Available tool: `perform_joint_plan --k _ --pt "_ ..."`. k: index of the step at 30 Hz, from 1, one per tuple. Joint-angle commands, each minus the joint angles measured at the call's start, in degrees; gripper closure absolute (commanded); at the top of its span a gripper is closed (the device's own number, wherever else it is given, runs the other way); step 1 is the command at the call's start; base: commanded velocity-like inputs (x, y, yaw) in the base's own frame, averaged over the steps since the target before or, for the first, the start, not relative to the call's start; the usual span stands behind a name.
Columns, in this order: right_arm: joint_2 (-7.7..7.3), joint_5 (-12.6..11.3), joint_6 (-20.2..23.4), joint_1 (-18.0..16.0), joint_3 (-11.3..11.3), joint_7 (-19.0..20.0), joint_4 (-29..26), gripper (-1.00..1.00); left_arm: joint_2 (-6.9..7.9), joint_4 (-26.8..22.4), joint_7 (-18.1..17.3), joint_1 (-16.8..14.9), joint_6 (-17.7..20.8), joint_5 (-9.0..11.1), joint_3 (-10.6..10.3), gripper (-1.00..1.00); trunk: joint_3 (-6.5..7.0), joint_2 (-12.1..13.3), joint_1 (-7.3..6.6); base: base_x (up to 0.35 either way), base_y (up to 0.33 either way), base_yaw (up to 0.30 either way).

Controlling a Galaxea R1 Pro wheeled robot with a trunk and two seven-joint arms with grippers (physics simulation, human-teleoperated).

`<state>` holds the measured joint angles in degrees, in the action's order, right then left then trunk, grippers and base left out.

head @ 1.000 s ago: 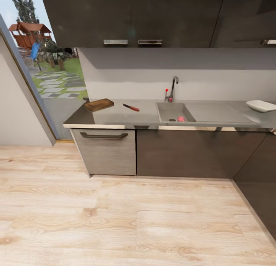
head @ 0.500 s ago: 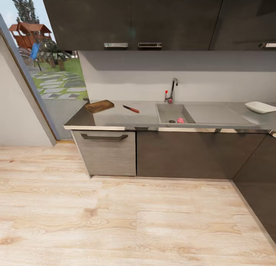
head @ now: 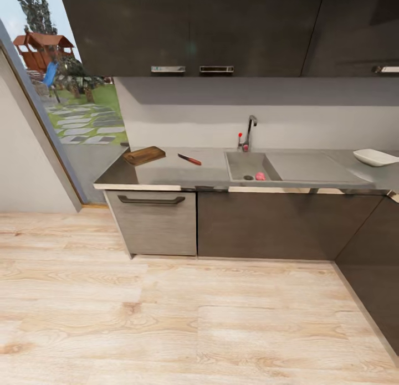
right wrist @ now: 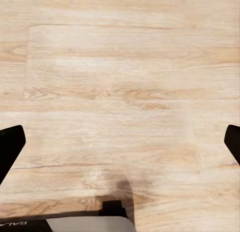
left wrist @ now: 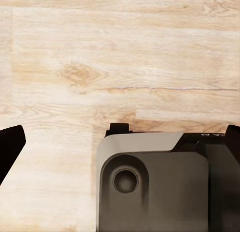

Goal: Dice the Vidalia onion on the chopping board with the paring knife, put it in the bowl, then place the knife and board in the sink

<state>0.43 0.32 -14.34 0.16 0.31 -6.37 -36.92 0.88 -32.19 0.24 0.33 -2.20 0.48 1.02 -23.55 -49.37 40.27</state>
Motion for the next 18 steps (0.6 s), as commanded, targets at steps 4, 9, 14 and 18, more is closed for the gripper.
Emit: perform_joint_plan --k 4,9,14,18 --pt "0.01 0.03 -0.08 0.02 0.04 -0.22 -0.04 -1.00 0.00 -0.10 0.02 0.03 -0.08 0.05 0.02 -1.00 0.68 1.58 -0.87 0.000 0.000 0.000" --pt "0.01 0.03 -0.08 0.02 0.09 -0.22 -0.04 -1.00 0.00 -0.11 0.02 0.03 -0.08 0.05 0.03 -1.00 1.58 3.59 -1.97 0.000 0.000 0.000" --pt "0.01 0.03 -0.08 0.02 0.12 -0.22 -0.03 -1.00 0.00 -0.08 0.02 0.03 -0.08 0.05 0.02 -1.00 2.48 5.59 -3.07 0.000 0.000 0.000" --pt "0.01 0.03 -0.08 0.02 0.12 -0.22 -0.03 -1.00 0.00 -0.07 0.02 0.03 -0.08 0.05 0.01 -1.00 3.20 7.20 -3.95 0.000 0.000 0.000"
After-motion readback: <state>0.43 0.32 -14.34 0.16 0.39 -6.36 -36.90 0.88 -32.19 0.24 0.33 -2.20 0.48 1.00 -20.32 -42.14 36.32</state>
